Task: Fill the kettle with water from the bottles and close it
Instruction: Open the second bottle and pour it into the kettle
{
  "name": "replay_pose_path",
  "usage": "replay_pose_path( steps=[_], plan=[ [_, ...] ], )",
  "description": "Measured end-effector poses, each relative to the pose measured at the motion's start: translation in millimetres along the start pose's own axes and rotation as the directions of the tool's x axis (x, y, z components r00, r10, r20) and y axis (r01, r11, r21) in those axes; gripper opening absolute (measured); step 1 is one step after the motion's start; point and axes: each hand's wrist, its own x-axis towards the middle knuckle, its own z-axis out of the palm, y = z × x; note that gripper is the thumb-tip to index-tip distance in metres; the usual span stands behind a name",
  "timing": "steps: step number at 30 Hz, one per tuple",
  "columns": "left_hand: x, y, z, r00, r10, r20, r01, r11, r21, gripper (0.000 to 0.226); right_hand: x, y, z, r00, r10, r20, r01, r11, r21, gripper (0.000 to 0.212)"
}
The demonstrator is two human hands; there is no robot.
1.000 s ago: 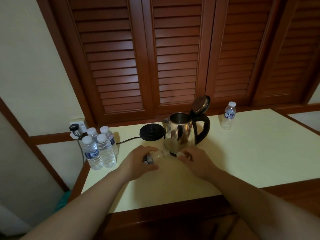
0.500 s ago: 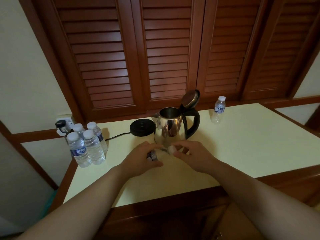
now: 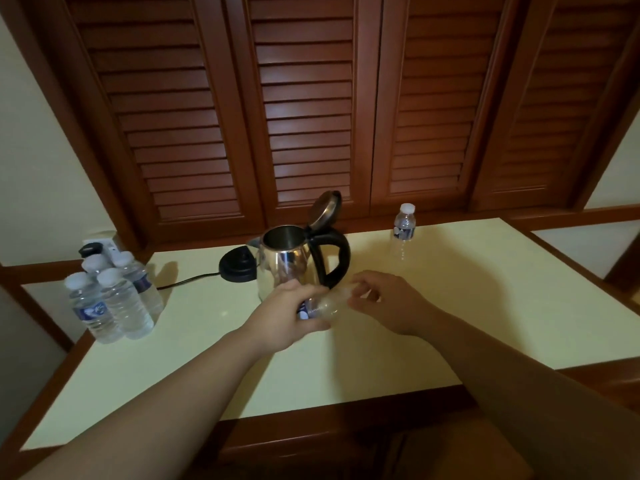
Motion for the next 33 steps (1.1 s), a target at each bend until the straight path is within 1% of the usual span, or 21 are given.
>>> replay_pose_path(
  steps=[2, 4, 7, 8, 11, 13, 14, 16, 19, 20, 22, 24, 26, 27, 28, 30, 33],
  plan=[
    [10, 14, 10, 1.0, -0.024, 0.005, 0.024, 1.0, -0.016, 0.058, 0, 15, -19, 0.999, -0.028, 0.031, 0.029, 0.999, -0.03, 0.015],
    [21, 30, 21, 1.0, -0.027, 0.006, 0.027, 0.999, -0.024, 0.058, 0, 28, -32, 0.999, -0.019, 0.029, 0.02, 0.999, -0.035, 0.011],
    [40, 49, 39, 0.999, -0.029, -0.014, 0.029, 0.999, -0.031, 0.058, 0, 44, -49, 0.999, 0.029, -0.018, -0.03, 0.998, -0.055, 0.038],
    [45, 55, 44, 0.999, -0.038, -0.02, 0.037, 0.999, -0.029, 0.058, 0, 49, -56, 0.999, 0.027, -0.036, -0.029, 0.998, -0.05, 0.039],
    [61, 67, 57, 0.997, -0.066, -0.027, 0.064, 0.996, -0.061, 0.057, -3, 64, -77, 0.999, -0.042, -0.015, 0.043, 0.999, 0.024, 0.018],
    [70, 72, 66, 0.998, -0.067, -0.004, 0.067, 0.994, -0.09, 0.057, -2, 75, -89, 0.998, -0.063, 0.005, 0.063, 0.996, 0.057, 0.015],
    [75, 73, 70, 0.998, -0.063, 0.003, 0.063, 0.993, -0.095, 0.057, -2, 80, -92, 0.998, -0.06, 0.005, 0.06, 0.997, 0.048, 0.018],
    [84, 78, 78, 0.998, -0.067, -0.002, 0.067, 0.993, -0.098, 0.058, 3, 88, -98, 0.998, -0.063, -0.008, 0.063, 0.998, -0.004, 0.029],
    [101, 86, 86, 0.993, -0.104, -0.046, 0.098, 0.988, -0.118, 0.055, 12, 95, -108, 0.999, -0.009, -0.051, 0.003, 0.995, -0.103, 0.043],
    [107, 89, 88, 0.988, -0.135, -0.073, 0.122, 0.981, -0.153, 0.054, 16, 100, -110, 0.997, 0.022, -0.069, -0.029, 0.993, -0.11, 0.05],
    [121, 92, 92, 0.97, -0.211, -0.118, 0.178, 0.954, -0.24, 0.053, 21, 111, -114, 0.991, 0.109, -0.076, -0.118, 0.985, -0.128, 0.056],
    [134, 93, 96, 0.951, -0.273, -0.146, 0.221, 0.928, -0.3, 0.053, 25, 136, -112, 0.981, 0.188, -0.052, -0.195, 0.952, -0.235, 0.072],
    [147, 92, 101, 0.933, -0.324, -0.155, 0.249, 0.895, -0.37, 0.052, 21, 164, -104, 0.958, 0.281, -0.06, -0.287, 0.915, -0.285, 0.079],
    [153, 90, 104, 0.926, -0.345, -0.155, 0.259, 0.877, -0.404, 0.052, 17, 175, -98, 0.952, 0.301, -0.061, -0.304, 0.896, -0.324, 0.086],
    [158, 89, 106, 0.917, -0.365, -0.16, 0.266, 0.858, -0.439, 0.052, 13, 184, -90, 0.956, 0.289, -0.057, -0.288, 0.876, -0.387, 0.093],
    [169, 85, 109, 0.898, -0.402, -0.177, 0.28, 0.835, -0.474, 0.053, 10, 196, -78, 0.967, 0.247, -0.064, -0.247, 0.841, -0.482, 0.1],
    [186, 76, 110, 0.877, -0.436, -0.201, 0.296, 0.821, -0.489, 0.051, 11, 200, -75, 0.971, 0.224, -0.087, -0.237, 0.833, -0.499, 0.101]
  ],
)
